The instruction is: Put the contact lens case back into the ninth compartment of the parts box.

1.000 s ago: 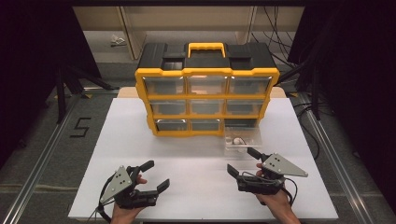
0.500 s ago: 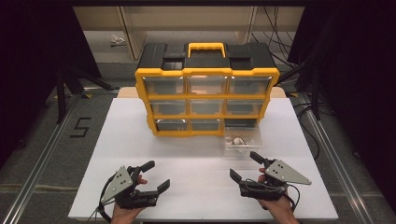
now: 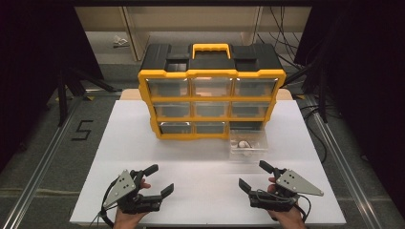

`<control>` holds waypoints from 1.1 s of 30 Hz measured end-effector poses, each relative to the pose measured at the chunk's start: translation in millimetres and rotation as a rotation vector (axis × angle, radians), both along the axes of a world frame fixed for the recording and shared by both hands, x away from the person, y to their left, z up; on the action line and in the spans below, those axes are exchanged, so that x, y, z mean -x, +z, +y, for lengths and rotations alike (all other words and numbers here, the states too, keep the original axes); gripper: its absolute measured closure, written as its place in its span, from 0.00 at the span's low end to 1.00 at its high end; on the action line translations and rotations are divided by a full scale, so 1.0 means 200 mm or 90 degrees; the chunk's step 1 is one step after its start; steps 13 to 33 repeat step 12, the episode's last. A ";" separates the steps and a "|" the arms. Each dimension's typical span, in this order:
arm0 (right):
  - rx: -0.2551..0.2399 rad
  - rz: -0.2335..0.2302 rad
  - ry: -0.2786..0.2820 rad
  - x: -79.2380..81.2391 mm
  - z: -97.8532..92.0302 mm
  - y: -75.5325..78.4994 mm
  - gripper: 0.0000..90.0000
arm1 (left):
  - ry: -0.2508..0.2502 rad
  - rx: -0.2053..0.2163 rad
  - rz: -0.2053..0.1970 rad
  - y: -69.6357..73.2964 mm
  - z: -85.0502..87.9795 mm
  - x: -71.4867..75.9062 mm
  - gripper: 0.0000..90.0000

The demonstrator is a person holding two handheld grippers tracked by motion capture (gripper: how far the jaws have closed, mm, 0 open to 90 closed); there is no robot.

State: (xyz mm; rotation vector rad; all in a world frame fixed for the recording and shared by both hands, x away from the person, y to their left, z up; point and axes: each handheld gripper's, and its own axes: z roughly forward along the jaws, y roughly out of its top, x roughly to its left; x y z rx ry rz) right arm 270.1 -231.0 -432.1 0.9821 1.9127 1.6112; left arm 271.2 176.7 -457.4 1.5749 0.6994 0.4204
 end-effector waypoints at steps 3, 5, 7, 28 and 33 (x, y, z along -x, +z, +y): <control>-0.002 0.000 -0.003 0.00 -0.01 -0.01 0.10 | -0.001 -0.002 -0.001 0.00 0.00 0.00 0.18; -0.003 0.003 -0.004 0.00 -0.01 -0.01 0.10 | -0.002 -0.004 -0.001 0.00 0.00 0.00 0.18; -0.003 0.001 -0.004 -0.01 -0.01 -0.01 0.10 | -0.002 -0.005 0.000 0.00 0.00 0.00 0.18; -0.003 0.000 -0.007 -0.01 -0.01 -0.02 0.10 | -0.002 -0.006 0.002 0.00 -0.01 0.00 0.18; -0.003 0.000 -0.007 -0.01 -0.01 -0.02 0.10 | -0.002 -0.006 0.002 0.00 -0.01 0.00 0.18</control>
